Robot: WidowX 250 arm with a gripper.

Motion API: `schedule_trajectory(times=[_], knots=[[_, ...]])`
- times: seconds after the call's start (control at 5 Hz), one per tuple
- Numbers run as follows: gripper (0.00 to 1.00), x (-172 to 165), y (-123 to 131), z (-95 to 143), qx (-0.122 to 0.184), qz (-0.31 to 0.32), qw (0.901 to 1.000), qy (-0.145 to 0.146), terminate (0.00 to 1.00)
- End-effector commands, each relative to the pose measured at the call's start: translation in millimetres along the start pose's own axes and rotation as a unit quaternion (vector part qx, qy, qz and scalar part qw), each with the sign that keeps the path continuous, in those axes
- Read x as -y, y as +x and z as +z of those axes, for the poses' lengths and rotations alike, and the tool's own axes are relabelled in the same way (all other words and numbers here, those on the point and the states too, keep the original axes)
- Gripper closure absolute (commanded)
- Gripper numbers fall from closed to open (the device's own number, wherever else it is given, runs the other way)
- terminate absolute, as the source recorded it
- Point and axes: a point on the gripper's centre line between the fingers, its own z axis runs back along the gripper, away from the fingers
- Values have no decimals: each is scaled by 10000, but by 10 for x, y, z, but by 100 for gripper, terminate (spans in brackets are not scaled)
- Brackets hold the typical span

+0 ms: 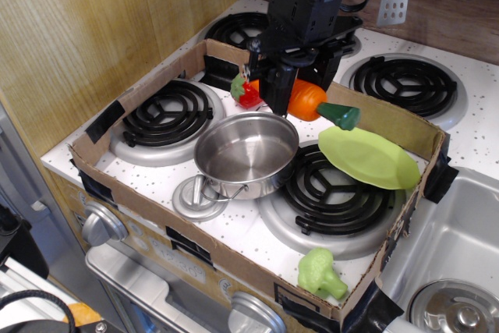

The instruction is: Take carrot off plate

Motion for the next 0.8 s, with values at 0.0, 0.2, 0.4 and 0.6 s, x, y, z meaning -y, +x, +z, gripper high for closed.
schedule_trajectory(times=[0.0, 0.2, 0.4, 0.6], knots=[[100, -134, -254, 110, -6, 1402, 9901, 28, 0], [100, -52, -505, 38, 256, 2372, 9708, 239, 0], [100, -30, -668, -92, 558, 3405, 9380, 346, 0], [100, -31, -735, -168, 566, 4105, 9095, 339, 0]])
